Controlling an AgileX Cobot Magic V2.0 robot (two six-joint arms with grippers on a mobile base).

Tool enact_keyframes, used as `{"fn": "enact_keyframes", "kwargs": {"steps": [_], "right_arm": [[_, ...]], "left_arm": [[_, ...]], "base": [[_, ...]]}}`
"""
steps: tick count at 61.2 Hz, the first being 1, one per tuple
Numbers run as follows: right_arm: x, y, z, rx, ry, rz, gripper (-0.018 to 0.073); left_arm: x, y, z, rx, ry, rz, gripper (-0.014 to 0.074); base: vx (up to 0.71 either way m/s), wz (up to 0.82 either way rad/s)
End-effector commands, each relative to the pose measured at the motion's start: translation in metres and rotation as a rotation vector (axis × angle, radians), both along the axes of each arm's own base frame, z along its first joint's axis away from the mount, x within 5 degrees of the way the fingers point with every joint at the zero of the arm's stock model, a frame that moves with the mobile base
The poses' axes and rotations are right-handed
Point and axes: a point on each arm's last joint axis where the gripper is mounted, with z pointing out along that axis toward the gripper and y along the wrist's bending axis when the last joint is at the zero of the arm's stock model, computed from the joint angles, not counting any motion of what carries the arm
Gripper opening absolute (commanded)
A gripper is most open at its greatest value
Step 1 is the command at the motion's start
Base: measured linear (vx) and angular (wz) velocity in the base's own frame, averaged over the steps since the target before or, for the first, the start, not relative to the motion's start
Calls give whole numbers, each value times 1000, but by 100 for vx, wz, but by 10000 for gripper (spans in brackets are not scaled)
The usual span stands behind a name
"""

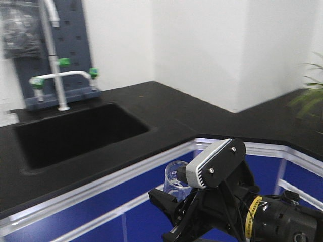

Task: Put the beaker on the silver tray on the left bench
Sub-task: 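Drive the base around toward the bench with the silver tray, holding the beaker, then drive closer to the silver tray and move the right gripper over it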

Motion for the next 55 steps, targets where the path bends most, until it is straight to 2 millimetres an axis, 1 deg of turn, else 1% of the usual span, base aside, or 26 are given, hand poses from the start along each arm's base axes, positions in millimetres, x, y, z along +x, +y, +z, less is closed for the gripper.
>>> {"fn": "enact_keyframes", "kwargs": {"steps": [1, 39, 55], "right_arm": [[-5, 1, 24, 75, -67, 33, -11], [-5, 1, 24, 75, -67, 33, -11], [-5, 1, 24, 75, -67, 33, -11]], "left_arm": [[2, 0, 1, -5, -66, 3, 1], [2, 0, 1, -5, -66, 3, 1], [2, 0, 1, -5, -66, 3, 1]], "base": [[12, 73], [18, 76], [22, 60]]}}
